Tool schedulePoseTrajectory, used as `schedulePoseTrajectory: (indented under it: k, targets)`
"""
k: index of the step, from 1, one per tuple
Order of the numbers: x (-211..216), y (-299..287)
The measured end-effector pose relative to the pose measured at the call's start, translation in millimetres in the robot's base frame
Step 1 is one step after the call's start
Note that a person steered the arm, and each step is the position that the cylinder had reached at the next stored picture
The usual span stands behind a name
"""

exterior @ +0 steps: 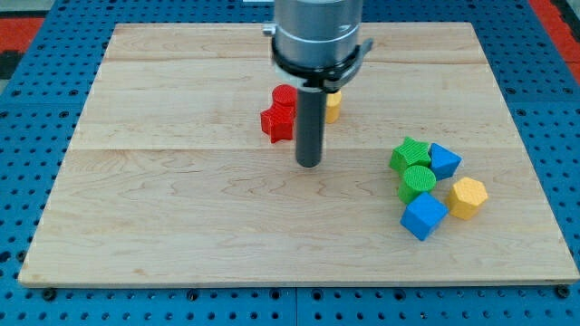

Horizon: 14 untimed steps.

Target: Slide the red star closer to the yellow heart

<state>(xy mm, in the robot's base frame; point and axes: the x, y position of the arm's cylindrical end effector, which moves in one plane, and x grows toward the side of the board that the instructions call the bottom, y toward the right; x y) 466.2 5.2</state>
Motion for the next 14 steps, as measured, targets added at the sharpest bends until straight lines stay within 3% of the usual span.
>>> schedulePoseTrajectory:
  k: [1, 2, 3, 5, 8, 10, 12, 14]
  targets:
    - [-8.2, -75.6]
    - [-32.9, -100.8]
    - [-62.1, -99.4]
    - [-69.5, -55.7]
    - [-24.3, -29.0]
    - [-24.7, 10.8]
    - [-38.8, 8.7]
    - [-40.8, -44.1]
